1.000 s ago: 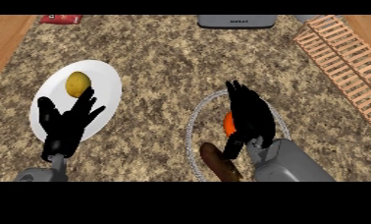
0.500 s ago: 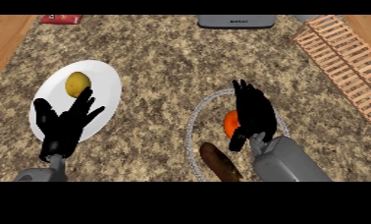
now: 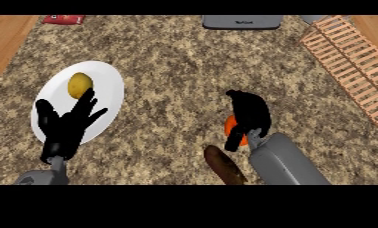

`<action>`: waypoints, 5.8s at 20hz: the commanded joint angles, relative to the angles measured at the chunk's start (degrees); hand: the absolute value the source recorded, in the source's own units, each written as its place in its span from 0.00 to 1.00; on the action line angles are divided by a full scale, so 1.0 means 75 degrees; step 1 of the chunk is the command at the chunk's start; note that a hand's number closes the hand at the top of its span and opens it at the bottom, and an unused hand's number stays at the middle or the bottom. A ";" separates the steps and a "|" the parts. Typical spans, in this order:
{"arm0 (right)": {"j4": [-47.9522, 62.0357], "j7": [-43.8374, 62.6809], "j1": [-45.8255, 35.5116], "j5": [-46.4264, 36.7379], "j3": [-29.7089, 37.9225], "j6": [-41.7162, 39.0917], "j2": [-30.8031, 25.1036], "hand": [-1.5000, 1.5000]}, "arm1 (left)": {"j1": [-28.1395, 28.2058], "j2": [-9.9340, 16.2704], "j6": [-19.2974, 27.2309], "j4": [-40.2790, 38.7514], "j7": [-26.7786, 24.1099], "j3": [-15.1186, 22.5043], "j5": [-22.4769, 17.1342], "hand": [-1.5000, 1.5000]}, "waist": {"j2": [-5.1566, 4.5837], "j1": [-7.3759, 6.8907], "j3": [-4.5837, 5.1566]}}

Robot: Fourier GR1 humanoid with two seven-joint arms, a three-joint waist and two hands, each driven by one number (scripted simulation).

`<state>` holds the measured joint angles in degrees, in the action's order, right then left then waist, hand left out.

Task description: Pick the squash from the placemat and place it in the tiered shelf

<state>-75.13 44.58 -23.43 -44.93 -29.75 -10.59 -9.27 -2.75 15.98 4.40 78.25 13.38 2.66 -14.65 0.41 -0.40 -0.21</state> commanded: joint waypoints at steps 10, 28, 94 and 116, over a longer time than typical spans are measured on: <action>0.0047 -0.1094 0.0159 -0.0354 -0.0365 -0.0364 0.0737 1.00 | -0.0346 -0.0152 0.0136 -0.0271 0.0564 -0.0196 0.0285 0.50 | -0.0059 0.0038 0.0027; -0.0058 0.4422 -0.3168 -0.3515 0.3827 0.2688 0.0470 1.00 | 0.0055 -0.0041 -0.0076 0.0006 0.0495 -0.0207 0.0272 0.50 | -0.0026 -0.0072 0.0054; 0.2614 0.0721 -0.5181 -0.3604 0.7401 0.0457 -0.3992 1.00 | -0.0061 -0.0385 -0.0290 -0.0136 0.0402 -0.0804 0.0693 0.50 | -0.0039 0.0052 0.0031; 0.1221 0.1292 -0.5004 -0.2966 0.8902 0.5127 -0.4139 0.00 | 0.0361 -0.0591 -0.0549 -0.0073 0.0163 -0.0596 0.0829 0.50 | -0.0063 0.0039 0.0032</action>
<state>-64.95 51.91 -62.77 -65.03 36.68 23.50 -39.07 -1.40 12.11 1.02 80.47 15.16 -2.59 -9.19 0.28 -0.20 -0.20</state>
